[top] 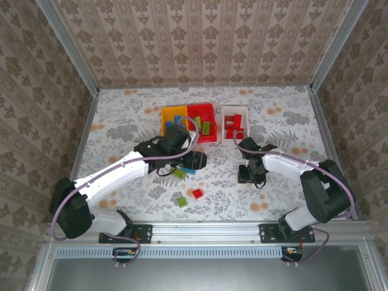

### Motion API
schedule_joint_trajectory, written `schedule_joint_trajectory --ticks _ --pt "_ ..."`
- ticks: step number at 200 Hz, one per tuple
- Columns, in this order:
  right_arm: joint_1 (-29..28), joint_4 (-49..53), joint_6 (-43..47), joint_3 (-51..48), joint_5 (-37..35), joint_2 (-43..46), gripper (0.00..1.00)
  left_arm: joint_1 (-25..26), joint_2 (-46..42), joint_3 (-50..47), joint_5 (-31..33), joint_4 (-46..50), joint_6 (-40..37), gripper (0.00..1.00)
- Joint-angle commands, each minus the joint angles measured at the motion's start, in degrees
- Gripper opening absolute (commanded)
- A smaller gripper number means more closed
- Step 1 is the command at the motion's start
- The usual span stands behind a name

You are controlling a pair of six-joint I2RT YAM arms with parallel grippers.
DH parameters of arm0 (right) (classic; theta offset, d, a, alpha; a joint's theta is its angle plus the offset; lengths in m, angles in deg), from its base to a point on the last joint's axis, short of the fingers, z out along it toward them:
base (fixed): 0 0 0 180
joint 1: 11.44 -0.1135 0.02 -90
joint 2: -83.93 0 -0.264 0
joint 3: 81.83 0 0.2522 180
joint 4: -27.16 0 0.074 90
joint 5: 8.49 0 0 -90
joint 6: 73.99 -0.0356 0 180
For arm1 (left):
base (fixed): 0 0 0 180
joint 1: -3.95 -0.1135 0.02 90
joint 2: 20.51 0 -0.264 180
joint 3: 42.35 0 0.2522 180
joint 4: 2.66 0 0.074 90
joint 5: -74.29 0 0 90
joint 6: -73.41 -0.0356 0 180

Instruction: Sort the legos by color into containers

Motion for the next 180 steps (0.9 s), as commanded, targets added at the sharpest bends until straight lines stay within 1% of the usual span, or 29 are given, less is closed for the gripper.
schedule_joint_trajectory --ticks 1,14,27,52,73,95,116,149,180 --pt "0.1 -0.3 2.0 1.9 -0.3 -0.6 0.31 0.1 -0.9 0.0 -1.3 -2.3 1.7 0.66" --pt "-0.3 -0.3 2.9 2.7 -0.1 -0.3 0.22 0.1 -0.9 0.7 -0.3 -1.8 1.6 0.65" --pt "-1.8 -0.2 3.8 4.5 -0.8 0.5 0.16 0.0 -1.2 1.6 2.0 -0.6 1.8 0.64" --pt "-5.9 -1.0 5.2 11.1 -1.9 0.5 0.13 -0.8 -3.1 3.6 9.4 3.0 2.8 0.63" --pt "-8.0 -2.6 5.5 19.3 -2.0 -3.3 0.12 -2.3 -5.2 4.7 13.2 4.2 3.3 0.63" --pt "-8.9 -3.7 5.8 30.1 -1.8 -10.9 0.12 -4.3 -6.5 6.0 16.0 5.3 3.5 0.62" --pt "-8.9 -2.4 5.9 43.1 -2.0 -20.7 0.11 -6.0 -6.7 7.1 16.0 5.3 3.4 0.62" --pt "-7.5 2.5 5.0 61.8 -6.2 -34.8 0.12 -6.8 -6.3 8.5 15.7 5.3 3.1 0.63" --pt "-5.5 7.7 3.1 75.4 -9.5 -44.3 0.14 -6.8 -6.7 8.4 15.4 5.4 3.4 0.63"
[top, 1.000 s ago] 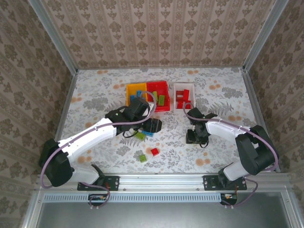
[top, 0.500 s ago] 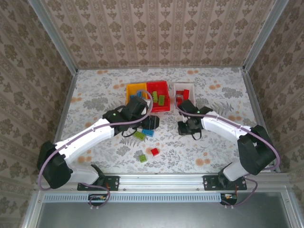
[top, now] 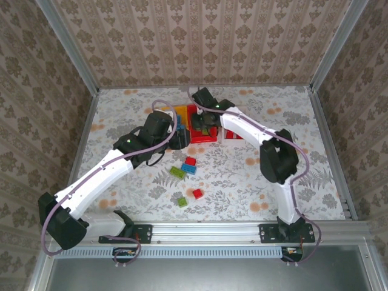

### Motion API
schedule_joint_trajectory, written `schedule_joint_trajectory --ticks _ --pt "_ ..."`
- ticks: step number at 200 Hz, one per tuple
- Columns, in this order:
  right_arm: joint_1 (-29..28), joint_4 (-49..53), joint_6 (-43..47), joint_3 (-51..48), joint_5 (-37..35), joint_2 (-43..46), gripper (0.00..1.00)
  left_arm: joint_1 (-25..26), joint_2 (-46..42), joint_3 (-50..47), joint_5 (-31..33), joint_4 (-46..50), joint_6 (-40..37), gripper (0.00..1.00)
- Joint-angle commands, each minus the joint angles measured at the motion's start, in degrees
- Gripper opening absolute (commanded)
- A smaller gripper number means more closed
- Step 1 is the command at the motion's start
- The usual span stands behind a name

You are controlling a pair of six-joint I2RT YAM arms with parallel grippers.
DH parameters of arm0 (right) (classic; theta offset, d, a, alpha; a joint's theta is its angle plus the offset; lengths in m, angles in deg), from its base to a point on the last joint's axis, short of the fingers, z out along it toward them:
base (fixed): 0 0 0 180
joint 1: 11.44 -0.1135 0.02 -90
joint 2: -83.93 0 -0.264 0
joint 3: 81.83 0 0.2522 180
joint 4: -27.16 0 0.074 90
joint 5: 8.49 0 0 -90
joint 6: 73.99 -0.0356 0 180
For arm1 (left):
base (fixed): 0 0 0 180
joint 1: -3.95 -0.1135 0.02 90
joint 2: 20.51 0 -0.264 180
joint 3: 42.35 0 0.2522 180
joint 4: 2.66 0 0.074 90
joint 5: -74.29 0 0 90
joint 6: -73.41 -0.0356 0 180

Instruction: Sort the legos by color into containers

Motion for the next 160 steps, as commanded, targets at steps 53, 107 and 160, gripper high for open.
schedule_joint_trajectory --ticks 53,107,160 --pt "2.7 15.6 0.0 23.8 -6.2 -15.8 0.48 -0.3 -1.9 0.5 0.5 2.8 0.2 0.63" --pt "2.3 5.7 3.5 10.3 -7.4 -3.8 0.65 -1.6 -1.2 -2.1 -1.1 3.5 0.2 0.66" --pt "1.7 -10.9 4.3 -18.9 -5.0 19.7 0.65 -4.9 0.5 -4.7 -4.3 5.3 0.7 0.67"
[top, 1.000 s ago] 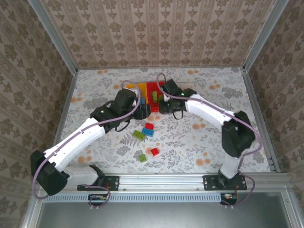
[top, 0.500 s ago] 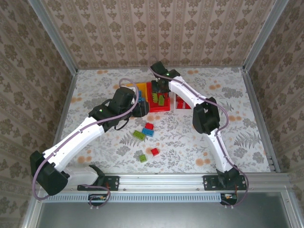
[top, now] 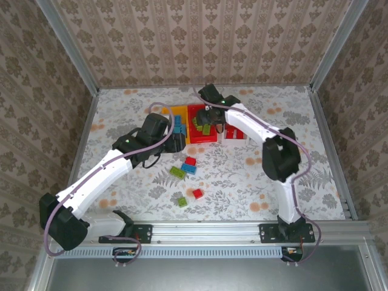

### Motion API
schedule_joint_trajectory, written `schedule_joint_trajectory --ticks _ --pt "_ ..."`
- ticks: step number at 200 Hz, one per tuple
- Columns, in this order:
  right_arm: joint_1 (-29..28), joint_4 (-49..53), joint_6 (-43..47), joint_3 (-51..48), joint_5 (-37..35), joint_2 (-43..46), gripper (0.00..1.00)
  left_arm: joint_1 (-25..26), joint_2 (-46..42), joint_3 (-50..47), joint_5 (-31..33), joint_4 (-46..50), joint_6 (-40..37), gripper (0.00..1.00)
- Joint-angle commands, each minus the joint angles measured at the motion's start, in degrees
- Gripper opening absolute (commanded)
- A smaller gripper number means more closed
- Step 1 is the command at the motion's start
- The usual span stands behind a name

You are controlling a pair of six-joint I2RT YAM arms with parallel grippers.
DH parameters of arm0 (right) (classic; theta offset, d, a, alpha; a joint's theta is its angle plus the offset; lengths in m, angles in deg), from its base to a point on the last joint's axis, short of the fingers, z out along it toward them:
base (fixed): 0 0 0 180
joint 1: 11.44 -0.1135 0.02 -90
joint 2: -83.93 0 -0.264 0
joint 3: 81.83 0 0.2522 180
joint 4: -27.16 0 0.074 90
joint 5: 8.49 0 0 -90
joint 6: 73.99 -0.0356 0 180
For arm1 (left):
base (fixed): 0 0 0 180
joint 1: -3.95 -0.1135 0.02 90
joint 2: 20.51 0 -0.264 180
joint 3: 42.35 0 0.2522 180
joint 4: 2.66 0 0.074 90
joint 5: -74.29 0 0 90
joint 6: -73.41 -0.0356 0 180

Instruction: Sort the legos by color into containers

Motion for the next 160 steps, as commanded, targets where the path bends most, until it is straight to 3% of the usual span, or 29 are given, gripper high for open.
schedule_joint_trajectory --ticks 1,38,73,97,100,115,160 --pt "-0.4 -10.9 1.1 -11.1 1.0 12.2 0.65 -1.3 0.8 -1.5 -2.7 2.1 0.4 0.67" --pt "-1.7 -21.7 3.5 -34.2 12.2 28.2 0.71 -0.5 4.9 -3.5 -8.1 3.0 -2.4 0.68" --pt "-2.3 -21.3 3.7 -48.6 20.4 38.6 0.76 6.3 10.7 -3.6 -7.6 4.9 -8.1 0.71" --pt "-2.3 -19.6 3.0 -54.2 21.0 44.4 0.82 10.3 15.6 -1.8 -3.8 6.9 -9.5 0.77" --pt "-2.3 -19.5 2.9 -54.5 21.1 44.9 0.83 10.4 16.2 -1.5 -3.5 7.0 -9.5 0.87" --pt "-2.3 -18.8 2.5 -56.0 21.5 46.4 0.84 10.5 19.6 -0.2 -2.5 7.1 -9.0 0.99" --pt "-2.3 -18.4 1.2 -57.7 24.0 48.1 0.84 10.4 27.7 5.6 0.1 6.7 -10.5 1.00"
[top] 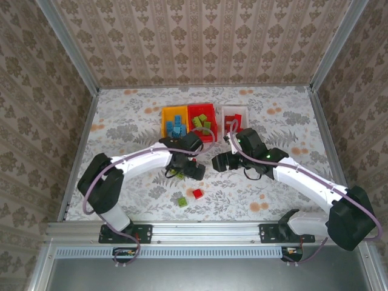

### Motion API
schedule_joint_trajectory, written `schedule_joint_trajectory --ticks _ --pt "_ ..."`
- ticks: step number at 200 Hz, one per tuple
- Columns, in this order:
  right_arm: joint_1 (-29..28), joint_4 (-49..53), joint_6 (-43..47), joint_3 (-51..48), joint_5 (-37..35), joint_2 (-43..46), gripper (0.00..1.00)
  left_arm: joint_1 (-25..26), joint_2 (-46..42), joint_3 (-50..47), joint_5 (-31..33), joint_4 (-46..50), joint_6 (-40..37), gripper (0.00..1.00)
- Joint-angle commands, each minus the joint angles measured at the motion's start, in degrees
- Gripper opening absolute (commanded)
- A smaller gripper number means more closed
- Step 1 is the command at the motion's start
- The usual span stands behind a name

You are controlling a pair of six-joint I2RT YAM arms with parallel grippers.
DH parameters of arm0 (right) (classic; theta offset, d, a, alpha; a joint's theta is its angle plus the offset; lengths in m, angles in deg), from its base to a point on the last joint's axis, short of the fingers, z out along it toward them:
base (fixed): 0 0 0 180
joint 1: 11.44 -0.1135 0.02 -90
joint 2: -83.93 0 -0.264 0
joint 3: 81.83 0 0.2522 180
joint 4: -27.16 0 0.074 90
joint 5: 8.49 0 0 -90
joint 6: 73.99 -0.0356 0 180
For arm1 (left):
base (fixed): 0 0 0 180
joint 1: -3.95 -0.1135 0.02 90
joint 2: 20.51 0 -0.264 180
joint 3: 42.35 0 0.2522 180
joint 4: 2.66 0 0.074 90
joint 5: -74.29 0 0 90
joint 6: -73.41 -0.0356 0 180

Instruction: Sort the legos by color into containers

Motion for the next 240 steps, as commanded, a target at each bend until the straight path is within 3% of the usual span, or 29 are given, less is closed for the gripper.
schedule_joint_trajectory --ticks 1,114,148,185,240 --pt "-0.1 0.3 -1.4 -1.5 3.0 1.5 0.84 -0.1 2.7 4.4 2.6 0.9 -2.5 1.00" --pt "0.0 0.9 -3.1 -3.5 3.3 3.5 0.84 -1.8 10.1 5.7 3.4 -0.6 -4.2 0.94" --pt "0.0 0.0 -3.5 -3.5 4.4 3.2 0.83 -1.6 10.7 4.8 2.4 -1.9 -3.7 0.79" --pt "0.0 -1.8 -4.2 -3.5 6.7 3.3 0.83 -1.6 9.2 4.8 3.7 -1.9 -3.8 0.66" --pt "0.1 -3.9 -5.7 0.2 8.4 4.7 0.82 -2.6 0.2 9.1 6.5 5.6 -3.5 0.66"
